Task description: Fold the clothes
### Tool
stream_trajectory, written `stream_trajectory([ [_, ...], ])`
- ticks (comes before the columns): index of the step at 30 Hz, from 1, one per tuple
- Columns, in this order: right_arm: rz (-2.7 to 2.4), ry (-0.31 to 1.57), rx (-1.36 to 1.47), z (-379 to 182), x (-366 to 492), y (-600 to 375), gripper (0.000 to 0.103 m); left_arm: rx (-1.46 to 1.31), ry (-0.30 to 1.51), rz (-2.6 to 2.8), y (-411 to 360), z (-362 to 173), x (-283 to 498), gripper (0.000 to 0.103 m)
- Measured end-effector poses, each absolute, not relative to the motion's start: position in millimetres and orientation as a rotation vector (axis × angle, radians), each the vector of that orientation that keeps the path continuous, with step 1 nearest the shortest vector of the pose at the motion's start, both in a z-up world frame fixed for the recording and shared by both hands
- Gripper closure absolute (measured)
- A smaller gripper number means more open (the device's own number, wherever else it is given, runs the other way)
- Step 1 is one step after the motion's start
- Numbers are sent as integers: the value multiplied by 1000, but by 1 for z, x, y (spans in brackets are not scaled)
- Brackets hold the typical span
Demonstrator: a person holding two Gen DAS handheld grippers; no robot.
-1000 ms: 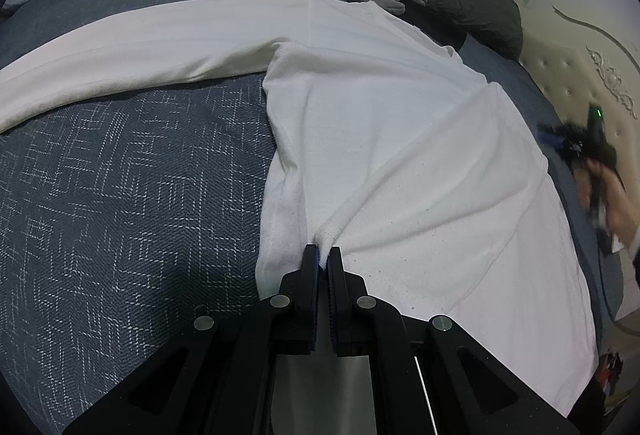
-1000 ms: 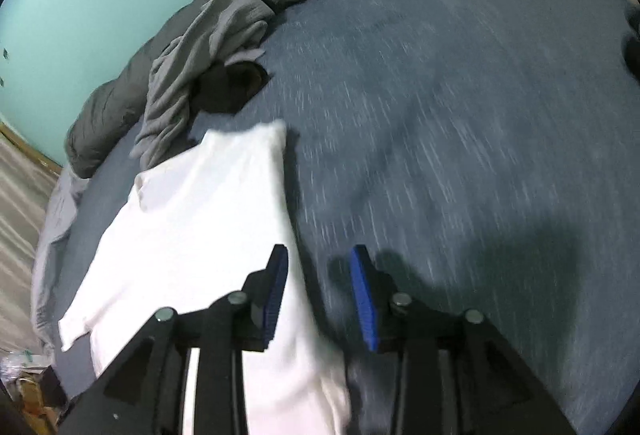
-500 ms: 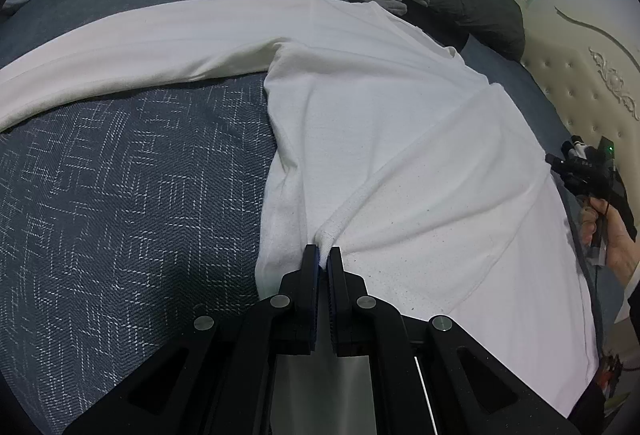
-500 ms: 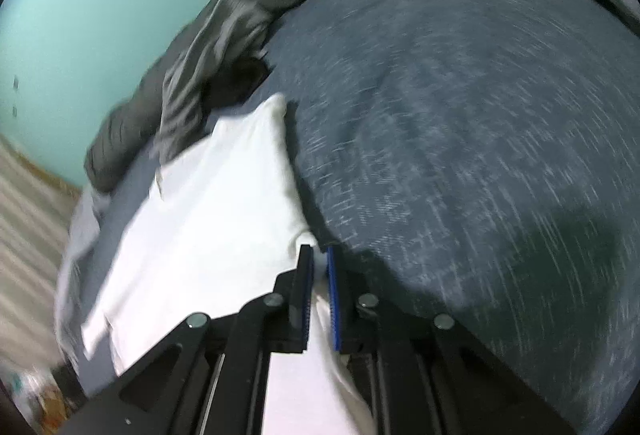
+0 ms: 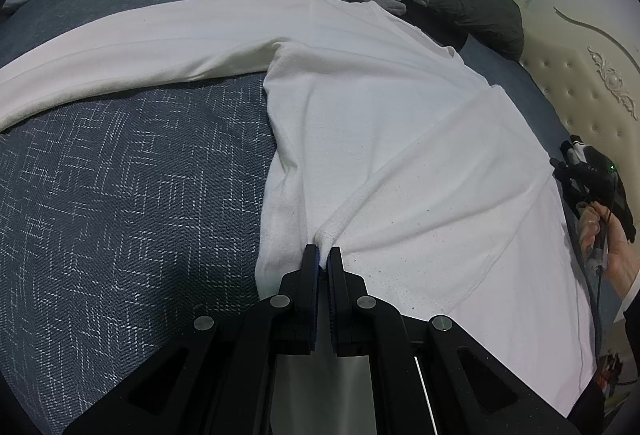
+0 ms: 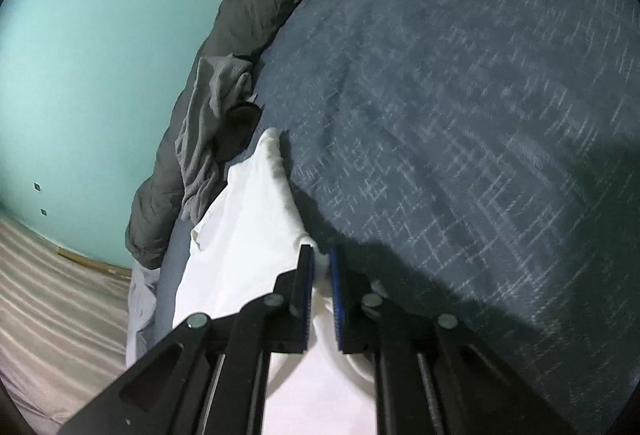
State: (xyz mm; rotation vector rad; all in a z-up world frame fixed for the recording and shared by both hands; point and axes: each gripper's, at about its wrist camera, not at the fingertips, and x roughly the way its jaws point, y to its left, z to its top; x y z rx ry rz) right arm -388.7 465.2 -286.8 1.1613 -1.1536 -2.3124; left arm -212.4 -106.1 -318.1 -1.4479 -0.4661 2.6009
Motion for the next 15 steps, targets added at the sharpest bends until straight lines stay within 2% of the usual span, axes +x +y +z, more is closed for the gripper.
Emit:
stream_trajectory([
  [4,-2358,-1108,1198,-281,-388,471,92,-1450,-463,2602,-110,-317,-204,99],
  [6,-2357,-1129,1216,-285,-388,477,82,-1449,-463,2603,-111,-316,-203,99],
  [7,-2355,-1129,1220,-286,-388,478,69,-1448,-463,2603,-111,-316,-202,99],
  [8,-2354,-1127,1223,-288,-388,479,66,-1448,-463,2603,-111,-316,-202,99],
  [13,-2374,-966,1234,-286,-397,460,66,-1450,-461,2604,-114,-316,-199,99],
  [15,-2405,-897,1261,-287,-398,452,84,-1450,-462,2603,-115,-316,-199,99],
])
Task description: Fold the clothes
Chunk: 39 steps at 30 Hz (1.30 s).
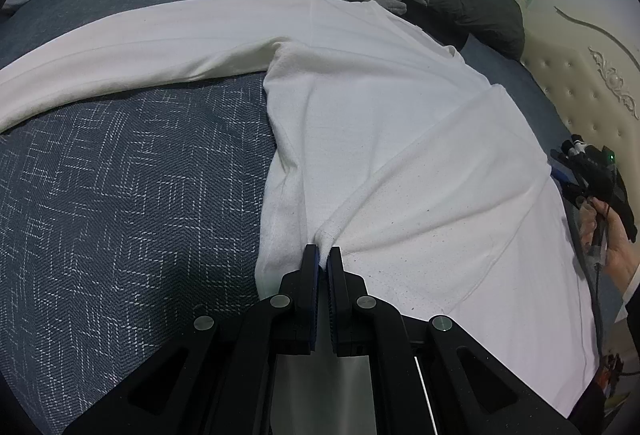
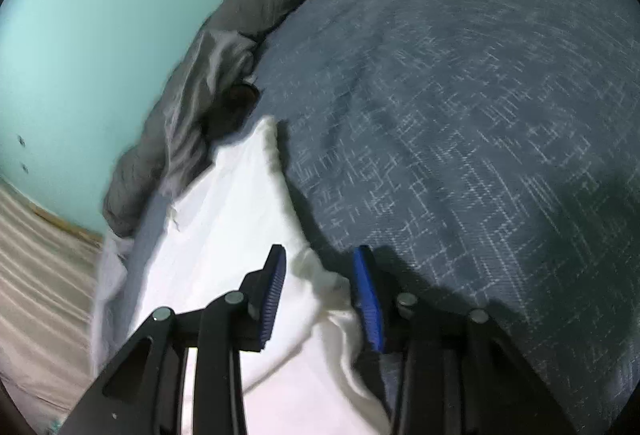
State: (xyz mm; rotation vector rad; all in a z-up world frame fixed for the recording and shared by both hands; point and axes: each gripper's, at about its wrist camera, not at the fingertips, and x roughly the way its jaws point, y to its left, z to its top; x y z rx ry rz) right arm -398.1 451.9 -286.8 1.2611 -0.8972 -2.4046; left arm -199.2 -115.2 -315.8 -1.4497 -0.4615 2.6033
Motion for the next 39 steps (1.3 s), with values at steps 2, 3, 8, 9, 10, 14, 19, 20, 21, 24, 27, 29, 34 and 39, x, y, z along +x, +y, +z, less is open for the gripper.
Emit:
stream_trajectory([
  [2,-2422,-928,1259,-289,-394,455,98,-1449,-462,2602,-115,-316,-199,99],
  [3,-2430,-947,1255,-291,-393,456,98,-1449,-462,2602,-115,-316,-198,99],
  [8,-2415,-1032,1218,-292,-385,464,98,-1447,-464,2601,-118,-316,-196,99],
  [9,-2414,-1039,1216,-291,-384,465,97,-1447,-465,2600,-117,-316,-196,99],
  [10,-2415,-1045,1215,-290,-384,467,96,-1448,-466,2600,-118,-316,-196,99],
  [14,-2465,-909,1285,-282,-383,470,85,-1448,-468,2599,-119,-316,-194,99],
  [19,-2485,-519,1415,-278,-382,451,78,-1448,-465,2599,-120,-315,-194,99],
  [20,-2478,-462,1424,-278,-382,447,78,-1448,-464,2600,-120,-315,-194,99],
  [21,-2479,-417,1422,-279,-382,444,78,-1449,-463,2601,-119,-315,-193,99],
  [24,-2486,-276,1424,-281,-385,432,77,-1450,-459,2604,-120,-315,-193,99],
  [27,-2488,-65,1404,-279,-385,416,77,-1450,-463,2602,-114,-316,-201,99],
  [29,-2488,86,1379,-278,-384,405,77,-1451,-460,2602,-112,-317,-203,99],
  [34,-2495,276,1340,-279,-390,394,77,-1449,-462,2601,-113,-316,-202,99],
  [39,-2485,366,1283,-280,-391,386,81,-1449,-463,2602,-112,-316,-201,99],
])
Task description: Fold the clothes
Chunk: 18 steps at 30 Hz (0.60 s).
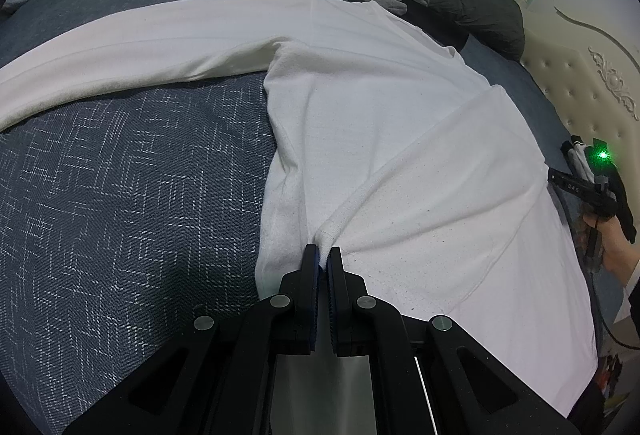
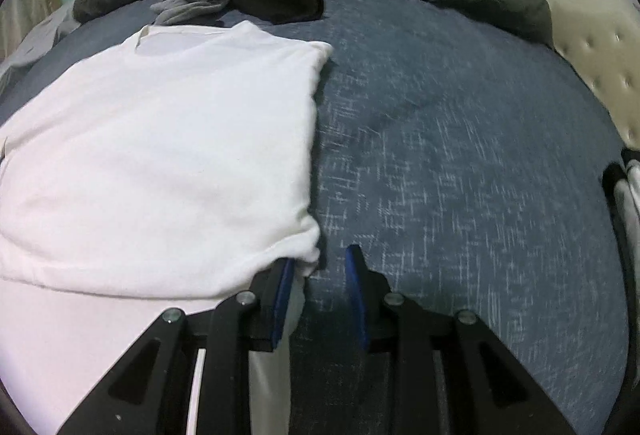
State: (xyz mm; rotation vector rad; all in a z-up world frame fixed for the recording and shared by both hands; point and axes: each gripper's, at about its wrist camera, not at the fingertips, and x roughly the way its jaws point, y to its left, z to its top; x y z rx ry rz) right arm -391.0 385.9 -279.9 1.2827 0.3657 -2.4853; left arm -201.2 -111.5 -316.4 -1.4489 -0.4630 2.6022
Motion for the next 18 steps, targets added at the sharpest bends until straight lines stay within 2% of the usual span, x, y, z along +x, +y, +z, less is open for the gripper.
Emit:
stream_trajectory([
  [1,-2470,369,1272,-280,-390,385,91,-1449,-463,2602,-111,-316,-201,99],
  [2,-2458,374,1264,-280,-389,385,96,-1449,-464,2602,-111,-317,-202,99],
  [7,-2509,411,1203,-269,-380,393,99,-1447,-471,2599,-112,-317,-202,99],
  [10,-2556,372,1179,-261,-378,406,99,-1446,-472,2599,-112,-316,-202,99],
  [18,-2560,374,1230,-272,-385,406,99,-1445,-476,2589,-116,-316,-201,99],
])
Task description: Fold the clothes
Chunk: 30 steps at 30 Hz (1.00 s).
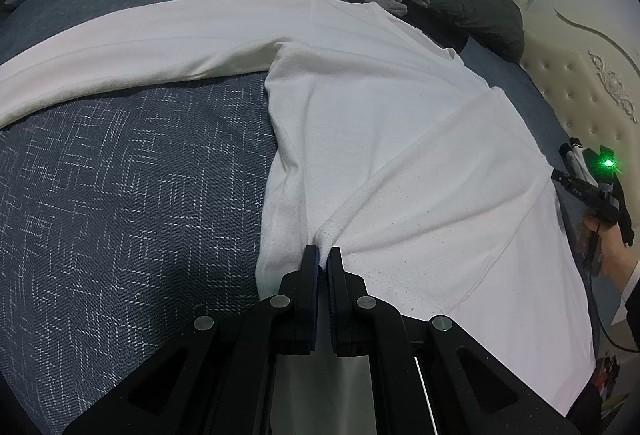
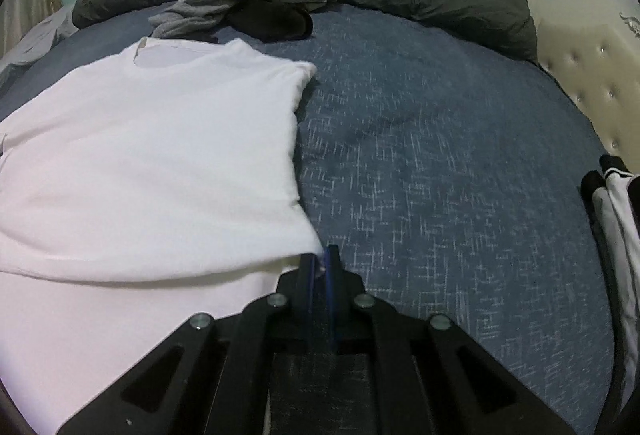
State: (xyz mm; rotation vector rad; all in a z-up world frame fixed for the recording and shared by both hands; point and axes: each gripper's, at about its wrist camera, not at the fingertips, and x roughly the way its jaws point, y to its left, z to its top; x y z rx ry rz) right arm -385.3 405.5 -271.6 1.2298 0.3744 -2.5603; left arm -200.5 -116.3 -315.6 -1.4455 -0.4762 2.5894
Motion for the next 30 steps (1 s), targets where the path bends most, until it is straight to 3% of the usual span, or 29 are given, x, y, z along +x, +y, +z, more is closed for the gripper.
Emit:
stream_trajectory([
  [10,-2518,248,1275,-265,-385,416,96,-1447,-482,2584,-122,-314,-196,99],
  [13,-2538,132,1262,-258,-386,428,95,-1448,-483,2585,-120,-314,-196,99],
  [15,-2525,50,1261,-255,-386,434,87,-1448,-483,2585,-120,-314,-197,99],
  [16,-2511,17,1268,-254,-386,436,76,-1448,-483,2584,-120,-314,-197,99],
  [17,-2498,2,1283,-256,-386,436,71,-1448,-482,2584,-120,-314,-197,99],
  [30,-2430,106,1361,-281,-390,409,71,-1451,-482,2582,-119,-313,-198,99],
])
